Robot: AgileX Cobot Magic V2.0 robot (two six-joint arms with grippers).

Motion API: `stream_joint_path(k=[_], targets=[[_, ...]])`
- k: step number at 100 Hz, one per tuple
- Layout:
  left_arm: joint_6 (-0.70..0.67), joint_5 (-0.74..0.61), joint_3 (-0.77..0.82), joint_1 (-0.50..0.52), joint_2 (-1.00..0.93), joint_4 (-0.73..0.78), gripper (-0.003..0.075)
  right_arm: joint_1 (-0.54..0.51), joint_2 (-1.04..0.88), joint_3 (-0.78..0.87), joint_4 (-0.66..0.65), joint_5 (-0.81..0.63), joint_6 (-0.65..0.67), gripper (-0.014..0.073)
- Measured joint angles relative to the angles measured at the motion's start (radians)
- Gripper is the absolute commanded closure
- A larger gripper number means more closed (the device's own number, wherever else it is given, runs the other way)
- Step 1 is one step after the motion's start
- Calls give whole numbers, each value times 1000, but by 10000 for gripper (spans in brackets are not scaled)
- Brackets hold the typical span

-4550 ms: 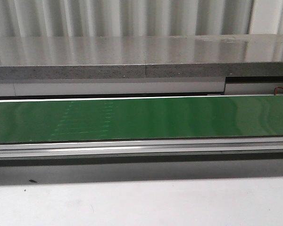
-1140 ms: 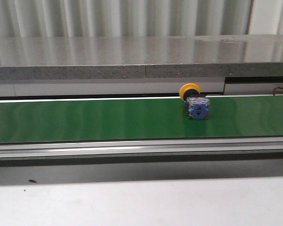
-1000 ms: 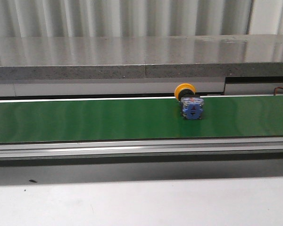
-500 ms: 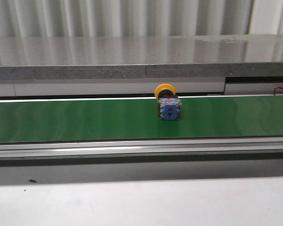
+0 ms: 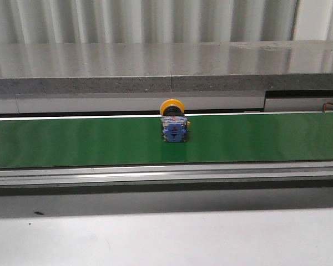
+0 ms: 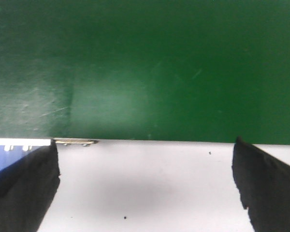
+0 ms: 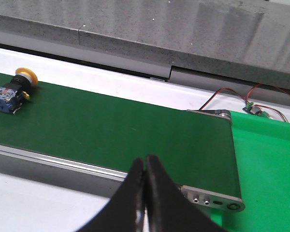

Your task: Move button from right to left

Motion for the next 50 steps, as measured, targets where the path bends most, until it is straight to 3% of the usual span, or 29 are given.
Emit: stream_joint_path(k=[50], targets=[[-195,102,-409,-345,416,-10,31,0,0,0,0,0,0,662]])
